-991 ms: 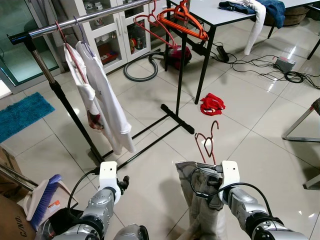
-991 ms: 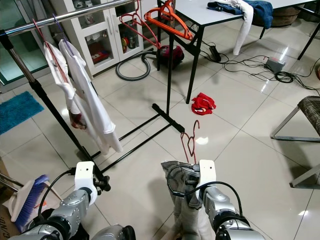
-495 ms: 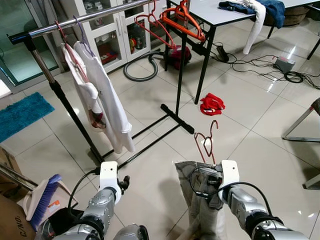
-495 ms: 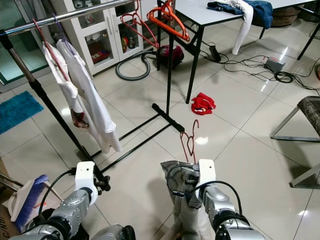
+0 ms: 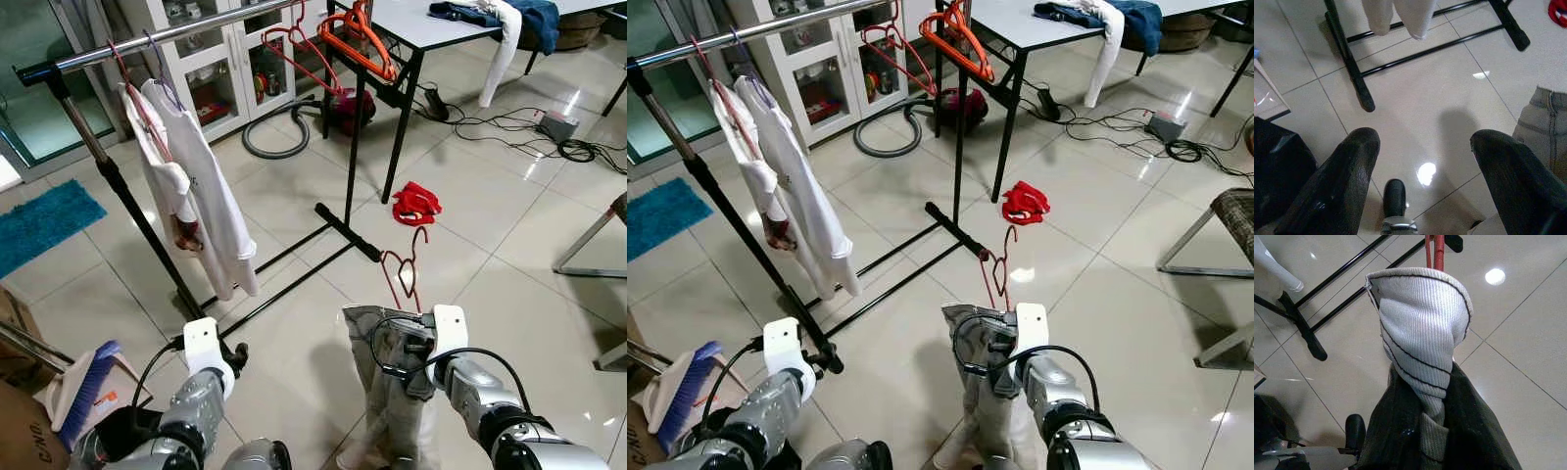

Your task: Hang hanger

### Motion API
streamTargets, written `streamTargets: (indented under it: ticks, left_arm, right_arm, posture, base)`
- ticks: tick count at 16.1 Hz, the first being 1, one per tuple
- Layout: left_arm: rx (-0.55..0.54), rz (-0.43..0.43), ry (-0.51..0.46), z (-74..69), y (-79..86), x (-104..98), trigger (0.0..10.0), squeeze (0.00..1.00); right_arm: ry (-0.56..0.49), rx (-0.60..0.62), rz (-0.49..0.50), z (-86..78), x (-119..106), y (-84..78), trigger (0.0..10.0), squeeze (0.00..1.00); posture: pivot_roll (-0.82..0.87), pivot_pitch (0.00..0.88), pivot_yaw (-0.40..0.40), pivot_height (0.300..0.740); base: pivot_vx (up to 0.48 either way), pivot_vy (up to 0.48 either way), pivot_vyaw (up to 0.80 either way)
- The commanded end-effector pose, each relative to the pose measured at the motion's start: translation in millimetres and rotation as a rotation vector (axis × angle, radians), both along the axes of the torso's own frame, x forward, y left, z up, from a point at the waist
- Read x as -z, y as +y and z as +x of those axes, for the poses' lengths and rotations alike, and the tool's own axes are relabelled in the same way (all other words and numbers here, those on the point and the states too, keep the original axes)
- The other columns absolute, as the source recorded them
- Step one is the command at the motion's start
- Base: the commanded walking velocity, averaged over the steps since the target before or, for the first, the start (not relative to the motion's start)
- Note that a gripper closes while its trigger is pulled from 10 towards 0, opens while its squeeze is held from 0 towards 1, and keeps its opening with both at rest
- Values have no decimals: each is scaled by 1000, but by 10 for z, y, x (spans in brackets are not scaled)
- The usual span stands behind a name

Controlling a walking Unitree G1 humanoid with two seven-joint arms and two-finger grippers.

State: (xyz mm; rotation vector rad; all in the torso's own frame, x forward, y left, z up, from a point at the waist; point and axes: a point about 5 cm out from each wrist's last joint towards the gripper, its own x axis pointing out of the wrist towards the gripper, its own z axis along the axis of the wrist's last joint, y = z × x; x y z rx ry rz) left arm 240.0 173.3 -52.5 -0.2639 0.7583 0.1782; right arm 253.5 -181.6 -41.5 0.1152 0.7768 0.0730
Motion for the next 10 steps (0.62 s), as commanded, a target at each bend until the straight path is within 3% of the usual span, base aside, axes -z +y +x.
streamTargets:
  ticks: [1, 5, 10]
  left_arm:
    - [-6, -6, 10, 31, -25, -13, 10000, 0]
    - [37, 23, 112, -78, -61, 77, 10000, 0]
    - [57, 29, 117, -90, -66, 84, 10000, 0]
  right_arm:
    - [-20, 2, 3, 72, -48, 37, 10000, 0]
    - [35, -17, -36, 3, 12, 27, 10000, 0]
    - [42, -36, -44, -14, 28, 55, 10000, 0]
  posture:
    - [-103, 0, 49, 740]
    - [-92, 0, 42, 740]
    - [-93, 0, 39, 740]
  base:
    - [0, 0, 0]
    - [0, 0, 0]
    - [0, 0, 0]
